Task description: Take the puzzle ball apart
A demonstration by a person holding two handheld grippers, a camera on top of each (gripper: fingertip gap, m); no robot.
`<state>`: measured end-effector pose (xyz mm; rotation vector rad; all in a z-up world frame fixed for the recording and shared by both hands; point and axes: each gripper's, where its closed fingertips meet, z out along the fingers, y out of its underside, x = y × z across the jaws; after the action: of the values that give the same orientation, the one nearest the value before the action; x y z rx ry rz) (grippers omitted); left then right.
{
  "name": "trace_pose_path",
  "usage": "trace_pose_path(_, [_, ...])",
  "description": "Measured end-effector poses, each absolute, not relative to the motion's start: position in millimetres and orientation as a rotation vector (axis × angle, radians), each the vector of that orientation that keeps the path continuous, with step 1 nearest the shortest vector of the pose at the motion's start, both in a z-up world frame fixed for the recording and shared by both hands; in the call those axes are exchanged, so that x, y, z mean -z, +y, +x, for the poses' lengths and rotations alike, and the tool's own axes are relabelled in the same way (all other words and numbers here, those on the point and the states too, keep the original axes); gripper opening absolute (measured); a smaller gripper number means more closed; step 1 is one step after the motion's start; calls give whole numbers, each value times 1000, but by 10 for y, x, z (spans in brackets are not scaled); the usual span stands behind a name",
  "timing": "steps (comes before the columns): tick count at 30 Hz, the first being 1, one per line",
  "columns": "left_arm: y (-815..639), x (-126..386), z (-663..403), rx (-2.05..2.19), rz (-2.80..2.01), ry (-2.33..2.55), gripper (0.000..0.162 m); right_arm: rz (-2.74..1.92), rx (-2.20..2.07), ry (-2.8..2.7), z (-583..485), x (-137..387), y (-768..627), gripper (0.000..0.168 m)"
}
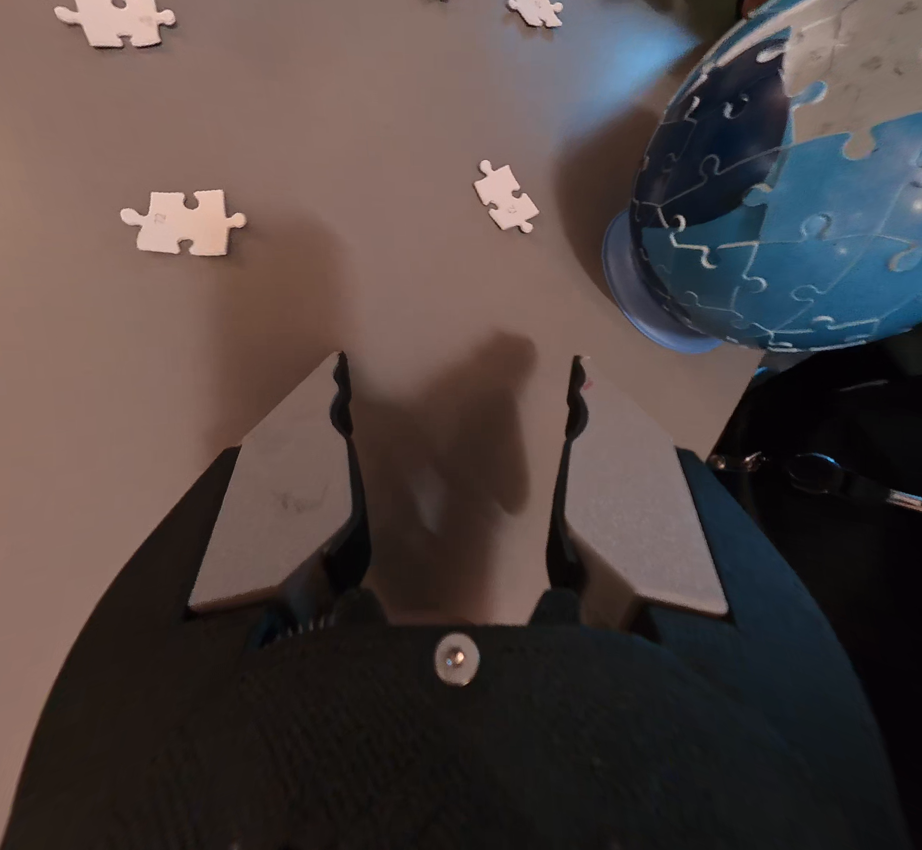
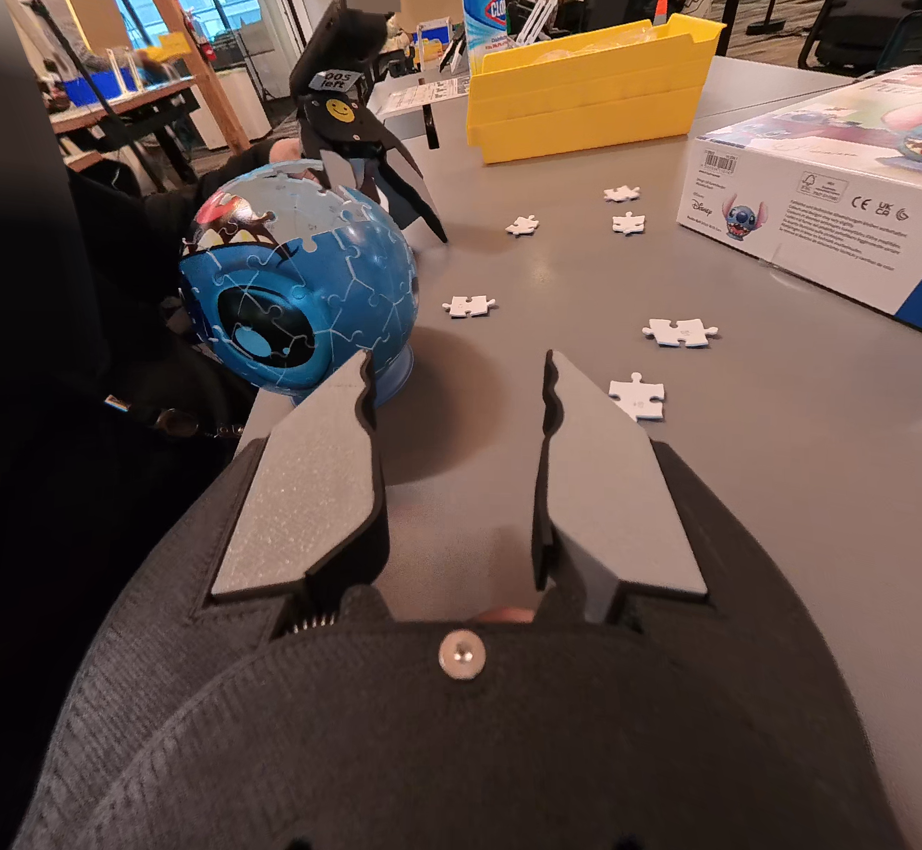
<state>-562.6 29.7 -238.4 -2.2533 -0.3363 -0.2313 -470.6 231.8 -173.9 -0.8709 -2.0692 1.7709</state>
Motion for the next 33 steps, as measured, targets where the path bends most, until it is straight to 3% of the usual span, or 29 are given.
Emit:
trace_pose_path(8, [382, 2472, -5724, 152, -2310, -122, 84, -984, -1817, -1946, -4716, 1681, 2512, 68])
trace_pose_path(21, [653, 2260, -5132, 340, -2212, 353, 96, -1093, -1693, -1929, -4065, 1754, 2046, 76])
trace_pose_path(33, [723, 2245, -4860, 401, -2194, 406, 97, -1014, -1584, -2034, -4042, 1845, 1424, 83])
